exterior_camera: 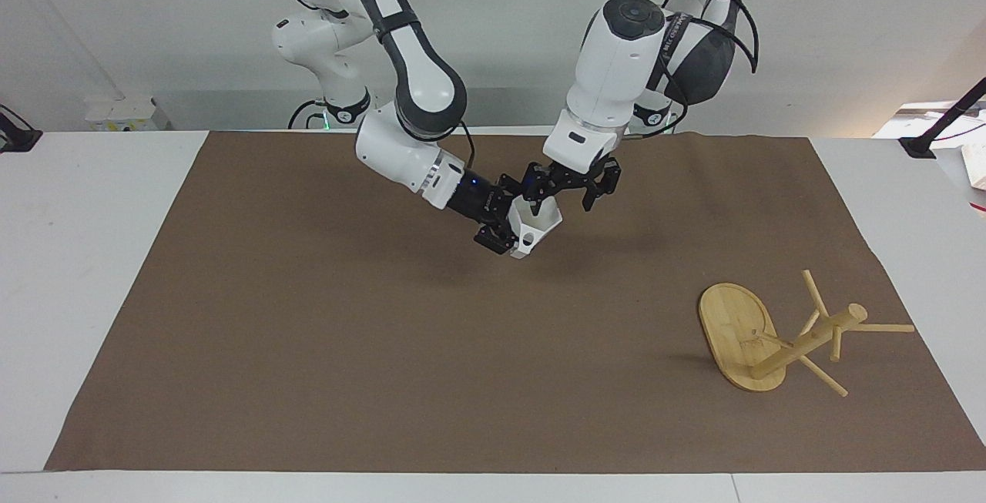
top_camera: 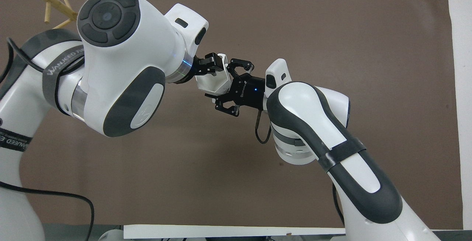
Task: Hang cup on rack
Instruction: 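Grasp the cup with the left gripper and open the right gripper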
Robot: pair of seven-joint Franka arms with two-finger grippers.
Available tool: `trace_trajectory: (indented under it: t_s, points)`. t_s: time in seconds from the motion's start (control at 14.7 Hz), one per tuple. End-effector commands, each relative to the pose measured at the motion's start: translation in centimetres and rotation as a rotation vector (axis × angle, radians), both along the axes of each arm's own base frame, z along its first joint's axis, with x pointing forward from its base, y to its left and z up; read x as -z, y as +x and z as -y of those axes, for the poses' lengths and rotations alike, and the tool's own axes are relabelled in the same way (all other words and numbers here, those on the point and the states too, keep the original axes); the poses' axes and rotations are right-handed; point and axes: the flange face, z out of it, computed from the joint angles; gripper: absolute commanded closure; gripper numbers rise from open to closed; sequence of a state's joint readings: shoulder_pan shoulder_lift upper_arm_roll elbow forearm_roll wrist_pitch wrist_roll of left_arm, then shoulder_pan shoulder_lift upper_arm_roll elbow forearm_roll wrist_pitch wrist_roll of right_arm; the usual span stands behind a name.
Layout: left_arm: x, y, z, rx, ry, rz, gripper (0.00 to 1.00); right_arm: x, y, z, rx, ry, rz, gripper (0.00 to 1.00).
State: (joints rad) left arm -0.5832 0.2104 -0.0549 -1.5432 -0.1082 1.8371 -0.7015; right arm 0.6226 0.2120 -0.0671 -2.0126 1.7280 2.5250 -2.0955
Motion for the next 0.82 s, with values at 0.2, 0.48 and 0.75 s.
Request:
trace_trajectory:
  t_s: [0.2,0.48,0.75]
  points:
    - [1.4,-0.9,-0.9,-0.096,-0.022,-0.021,1.0,-0.9,0.5,-0.1,0.024,0.025,-0.003,0.78]
    - [1.4,-0.2,-1.3,-0.107,-0.04,0.011,1.0,-1.0,0.5,-0.1,0.023,0.027,-0.002,0.77]
    - [1.4,0.5,-1.6,-0.119,-0.059,0.043,1.0,-1.1,0.5,-0.2,0.02,0.028,0.002,0.72]
